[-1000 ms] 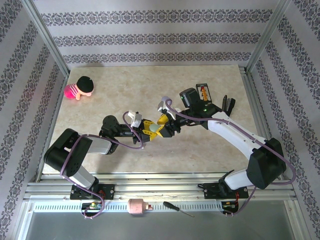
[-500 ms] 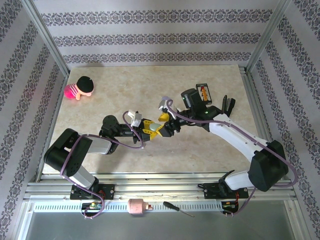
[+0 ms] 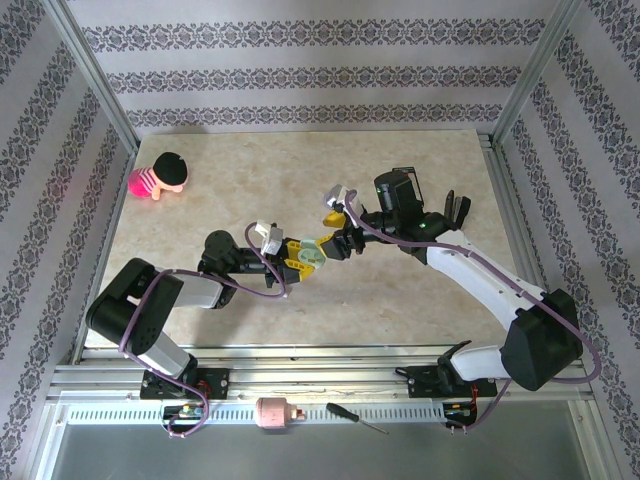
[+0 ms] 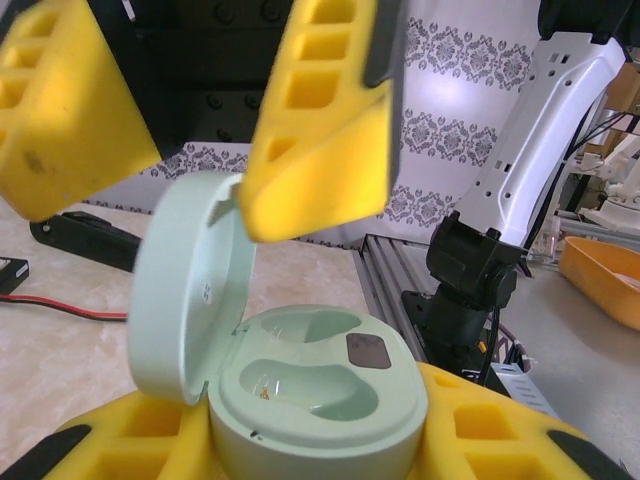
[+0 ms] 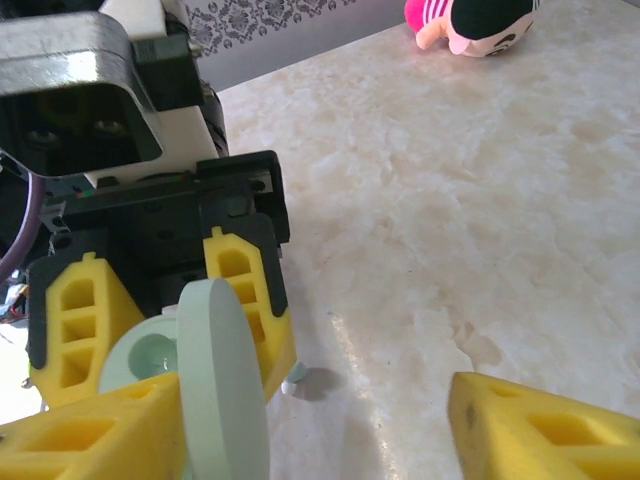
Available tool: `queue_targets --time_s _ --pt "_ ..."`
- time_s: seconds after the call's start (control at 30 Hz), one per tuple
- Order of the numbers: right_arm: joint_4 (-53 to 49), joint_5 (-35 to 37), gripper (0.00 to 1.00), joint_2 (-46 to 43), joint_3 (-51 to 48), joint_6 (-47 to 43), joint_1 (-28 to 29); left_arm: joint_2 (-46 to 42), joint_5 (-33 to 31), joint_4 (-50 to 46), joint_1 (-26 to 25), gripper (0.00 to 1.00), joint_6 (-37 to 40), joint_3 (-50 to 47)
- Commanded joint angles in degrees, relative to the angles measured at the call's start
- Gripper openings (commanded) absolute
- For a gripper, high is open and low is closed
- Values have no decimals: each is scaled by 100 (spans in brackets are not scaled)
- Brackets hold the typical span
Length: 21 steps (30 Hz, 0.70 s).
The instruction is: Insert the wireless bluetooth earbuds into the charging case
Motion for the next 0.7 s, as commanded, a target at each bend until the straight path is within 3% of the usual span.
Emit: queue_targets --time_s 0.0,0.37,0.5,0.67 --pt "-163 10 60 11 -25 -156 -25 -197 224 269 -73 21 60 121" --pt "-367 -100 32 90 10 -238 85 -209 178 293 -74 22 66 162" --pt "-289 -87 27 145 63 189 9 -280 210 265 -74 22 125 136" --pt "-526 -225 29 267 220 325 -21 -306 183 273 -75 22 156 97"
